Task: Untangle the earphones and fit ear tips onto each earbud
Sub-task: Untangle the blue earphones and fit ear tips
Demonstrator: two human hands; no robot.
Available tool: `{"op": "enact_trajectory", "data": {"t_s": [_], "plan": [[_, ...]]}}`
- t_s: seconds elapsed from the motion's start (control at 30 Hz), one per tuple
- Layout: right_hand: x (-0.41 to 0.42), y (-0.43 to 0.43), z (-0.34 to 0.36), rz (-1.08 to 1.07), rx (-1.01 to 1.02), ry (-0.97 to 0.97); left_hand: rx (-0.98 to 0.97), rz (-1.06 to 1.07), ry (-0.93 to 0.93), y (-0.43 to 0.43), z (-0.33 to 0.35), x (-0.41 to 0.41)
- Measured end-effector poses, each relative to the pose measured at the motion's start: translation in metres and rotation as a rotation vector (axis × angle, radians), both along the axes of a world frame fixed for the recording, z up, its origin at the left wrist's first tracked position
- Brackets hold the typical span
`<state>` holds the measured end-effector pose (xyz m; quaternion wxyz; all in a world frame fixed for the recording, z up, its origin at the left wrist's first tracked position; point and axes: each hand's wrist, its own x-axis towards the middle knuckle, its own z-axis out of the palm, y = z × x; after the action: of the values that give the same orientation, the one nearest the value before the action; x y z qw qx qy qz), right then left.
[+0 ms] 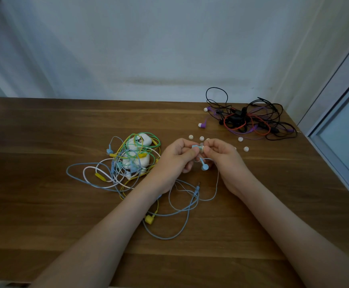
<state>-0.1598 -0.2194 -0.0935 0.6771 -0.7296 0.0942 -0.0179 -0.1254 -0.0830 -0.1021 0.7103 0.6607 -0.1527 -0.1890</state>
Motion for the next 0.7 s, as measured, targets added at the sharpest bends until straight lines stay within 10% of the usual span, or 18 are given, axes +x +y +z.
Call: {"op": "enact_trajectory", "data": {"t_s": [0.7], "plan": [[-0.0022,0.0002,-0.0031,0.029,0.015,0.009,0.147,0.026,-0.09,-0.0013,-0.0029,-0.0013]]}}
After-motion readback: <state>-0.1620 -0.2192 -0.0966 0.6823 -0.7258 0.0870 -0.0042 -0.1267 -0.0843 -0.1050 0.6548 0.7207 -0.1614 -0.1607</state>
